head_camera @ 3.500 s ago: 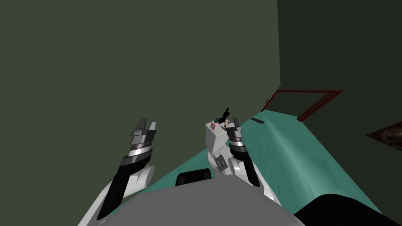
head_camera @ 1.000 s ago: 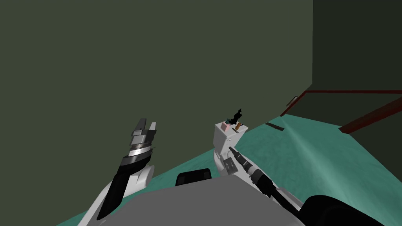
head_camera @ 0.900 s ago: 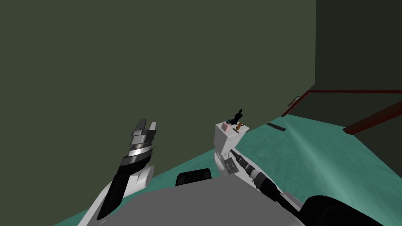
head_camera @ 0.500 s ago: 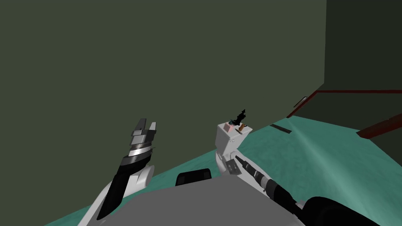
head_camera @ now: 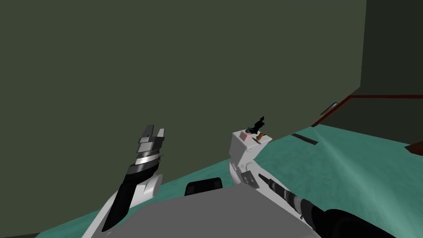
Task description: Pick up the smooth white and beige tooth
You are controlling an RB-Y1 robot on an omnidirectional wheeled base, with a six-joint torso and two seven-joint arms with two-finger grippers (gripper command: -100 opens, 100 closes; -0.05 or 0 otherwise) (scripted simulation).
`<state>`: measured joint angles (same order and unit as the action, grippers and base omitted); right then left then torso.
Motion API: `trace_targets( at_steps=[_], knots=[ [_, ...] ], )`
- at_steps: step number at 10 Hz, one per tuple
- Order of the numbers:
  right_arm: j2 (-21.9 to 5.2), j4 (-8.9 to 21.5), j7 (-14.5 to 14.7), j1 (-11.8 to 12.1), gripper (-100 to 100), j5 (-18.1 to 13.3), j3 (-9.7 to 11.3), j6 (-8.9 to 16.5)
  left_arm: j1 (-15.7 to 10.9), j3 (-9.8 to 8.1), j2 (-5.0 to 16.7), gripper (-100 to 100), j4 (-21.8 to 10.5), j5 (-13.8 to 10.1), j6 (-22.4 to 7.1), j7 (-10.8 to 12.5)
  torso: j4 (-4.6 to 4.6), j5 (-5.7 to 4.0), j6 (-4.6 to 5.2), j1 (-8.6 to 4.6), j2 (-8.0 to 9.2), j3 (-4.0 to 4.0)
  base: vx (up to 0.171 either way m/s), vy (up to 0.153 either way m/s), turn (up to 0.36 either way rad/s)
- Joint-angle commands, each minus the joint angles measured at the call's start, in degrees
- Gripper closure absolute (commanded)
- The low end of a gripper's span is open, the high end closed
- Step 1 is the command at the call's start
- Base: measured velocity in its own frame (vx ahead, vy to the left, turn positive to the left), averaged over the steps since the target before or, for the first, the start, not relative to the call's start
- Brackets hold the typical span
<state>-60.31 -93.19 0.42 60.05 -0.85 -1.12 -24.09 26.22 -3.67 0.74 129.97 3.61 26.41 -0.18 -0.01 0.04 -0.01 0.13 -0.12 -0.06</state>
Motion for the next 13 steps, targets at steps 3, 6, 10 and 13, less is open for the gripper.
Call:
trace_targets(
  at_steps=[3, 6, 10, 13],
  knots=[
    [-4.9, 3.0, 0.5, 3.1, -100, 0.0, -1.0, -0.2, 0.0, 0.0, 0.0, 0, 0.0, 0.0, 0.0, 0.0, 0.0, -0.02, -0.01, -0.04, -0.02, -0.01, 0.032, 0.028, 0.068],
    [-10.0, 7.6, 0.9, 6.3, -100, -0.1, -2.2, -1.0, 0.0, 0.0, 0.0, 0, 0.0, 0.0, 0.0, 0.0, 0.0, -0.02, 0.01, -0.05, -0.01, -0.01, 0.037, 0.027, 0.086],
    [-14.9, 12.0, 1.2, 9.3, -100, -0.2, -3.8, -2.0, 0.0, -0.01, 0.0, 0, 0.0, 0.0, 0.0, 0.0, -0.01, -0.03, 0.02, -0.07, -0.07, -0.05, 0.048, 0.02, 0.075],
    [-19.3, 16.2, 1.4, 12.0, -100, -0.3, -5.4, -3.0, 0.0, -0.01, 0.0, 0, 0.0, 0.0, 0.0, 0.0, -0.03, -0.02, 0.01, -0.04, -0.13, -0.08, 0.064, 0.023, 0.105]
  ],
)
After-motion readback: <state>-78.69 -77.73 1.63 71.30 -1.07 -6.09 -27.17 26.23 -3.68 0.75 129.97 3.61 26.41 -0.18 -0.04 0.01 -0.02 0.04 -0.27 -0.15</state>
